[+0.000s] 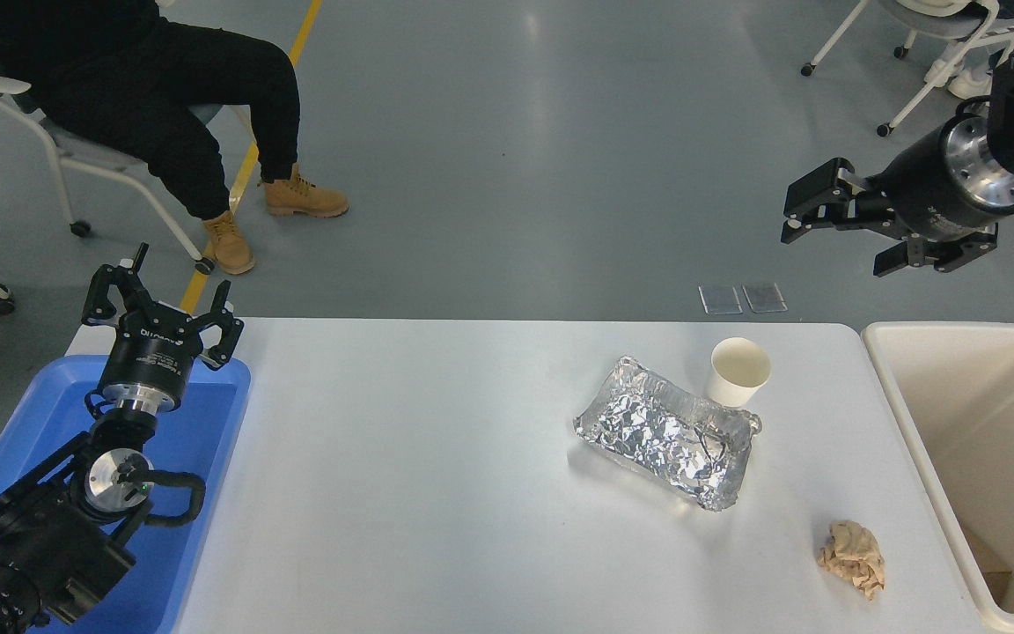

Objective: Pick up paper cup place in dustbin

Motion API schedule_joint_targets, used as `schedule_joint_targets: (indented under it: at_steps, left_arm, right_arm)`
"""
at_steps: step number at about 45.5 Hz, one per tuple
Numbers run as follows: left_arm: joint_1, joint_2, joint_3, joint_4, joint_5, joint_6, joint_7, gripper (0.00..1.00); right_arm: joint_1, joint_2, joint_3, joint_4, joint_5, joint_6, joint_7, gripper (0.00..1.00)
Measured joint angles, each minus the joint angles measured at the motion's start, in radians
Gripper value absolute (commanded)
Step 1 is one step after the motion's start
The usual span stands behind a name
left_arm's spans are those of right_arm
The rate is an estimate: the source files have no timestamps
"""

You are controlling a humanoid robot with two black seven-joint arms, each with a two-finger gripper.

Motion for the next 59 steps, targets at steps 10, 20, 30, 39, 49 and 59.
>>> schedule_joint_targets:
  at_steps: [10, 20, 30, 39, 49, 59]
  left_arm:
    - [0.000, 0.000, 0.000, 0.000, 0.000, 0.000, 0.000, 0.99]
    - [0.000, 0.000, 0.000, 0.000, 0.000, 0.000, 0.000, 0.99]
    - [0.001, 0.000, 0.000, 0.000, 0.000, 0.001, 0.000, 0.99]
    - [0.001, 0.000, 0.000, 0.000, 0.000, 0.001, 0.000, 0.99]
    - [0.001, 0.000, 0.000, 0.000, 0.000, 0.001, 0.000, 0.99]
    - [0.001, 0.000, 0.000, 0.000, 0.000, 0.001, 0.000, 0.99]
  right_arm:
    - [0.018, 0.030, 0.008, 0.033, -0.003, 0.039, 0.000, 1.00]
    - [-0.007, 0.047, 0.011, 0.041, -0.008, 0.033, 0.000, 1.00]
    - [-0.083, 0.058, 0.016, 0.034, -0.015, -0.035, -0.003, 1.00]
    - [-0.190, 0.071, 0.019, -0.018, -0.022, -0.134, -0.006, 1.00]
    - [-0.360, 0.089, 0.021, -0.161, -0.017, -0.239, -0.007, 1.00]
    - [-0.544, 0.127, 0.023, -0.293, -0.012, -0.381, -0.003, 0.99]
